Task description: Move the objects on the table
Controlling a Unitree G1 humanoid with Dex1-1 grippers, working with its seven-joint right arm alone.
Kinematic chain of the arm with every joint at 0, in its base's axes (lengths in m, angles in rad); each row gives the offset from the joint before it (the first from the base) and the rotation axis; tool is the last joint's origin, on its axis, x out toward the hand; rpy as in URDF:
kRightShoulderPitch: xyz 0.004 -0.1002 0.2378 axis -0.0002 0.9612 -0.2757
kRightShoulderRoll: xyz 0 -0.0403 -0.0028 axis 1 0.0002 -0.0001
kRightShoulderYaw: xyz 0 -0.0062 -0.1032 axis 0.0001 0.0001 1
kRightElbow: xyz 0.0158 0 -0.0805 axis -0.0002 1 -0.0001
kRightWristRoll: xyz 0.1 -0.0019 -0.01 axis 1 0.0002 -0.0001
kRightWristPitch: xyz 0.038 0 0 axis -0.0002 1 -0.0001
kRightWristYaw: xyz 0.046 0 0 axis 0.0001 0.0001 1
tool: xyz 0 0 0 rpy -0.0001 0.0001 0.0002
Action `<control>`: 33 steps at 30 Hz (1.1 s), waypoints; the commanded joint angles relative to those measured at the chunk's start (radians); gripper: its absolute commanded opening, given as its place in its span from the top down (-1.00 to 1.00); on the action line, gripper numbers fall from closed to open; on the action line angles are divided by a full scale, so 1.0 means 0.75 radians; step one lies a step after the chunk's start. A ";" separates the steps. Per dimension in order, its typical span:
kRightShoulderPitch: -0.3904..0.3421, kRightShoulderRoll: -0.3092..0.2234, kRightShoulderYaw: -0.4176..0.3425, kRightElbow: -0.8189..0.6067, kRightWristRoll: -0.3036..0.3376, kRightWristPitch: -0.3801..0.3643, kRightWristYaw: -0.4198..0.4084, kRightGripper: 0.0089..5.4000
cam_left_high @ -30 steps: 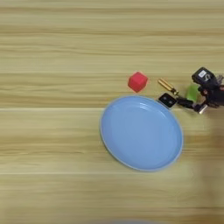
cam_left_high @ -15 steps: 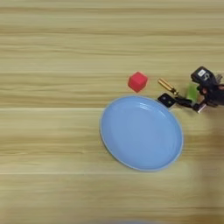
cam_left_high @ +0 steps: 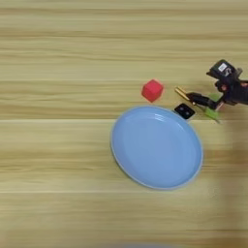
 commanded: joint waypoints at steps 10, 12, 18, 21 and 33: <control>-0.076 0.085 -0.199 -0.402 0.242 -0.107 -0.275 -0.99; -0.052 0.113 -0.212 -0.435 0.249 -0.127 -0.342 -0.99; 0.019 0.194 -0.293 -0.544 0.296 -0.176 -0.585 -0.99; 0.079 0.229 -0.337 -0.603 0.306 -0.245 -0.714 -0.99; 0.476 0.369 -0.303 -0.824 0.173 -0.506 -0.992 -0.99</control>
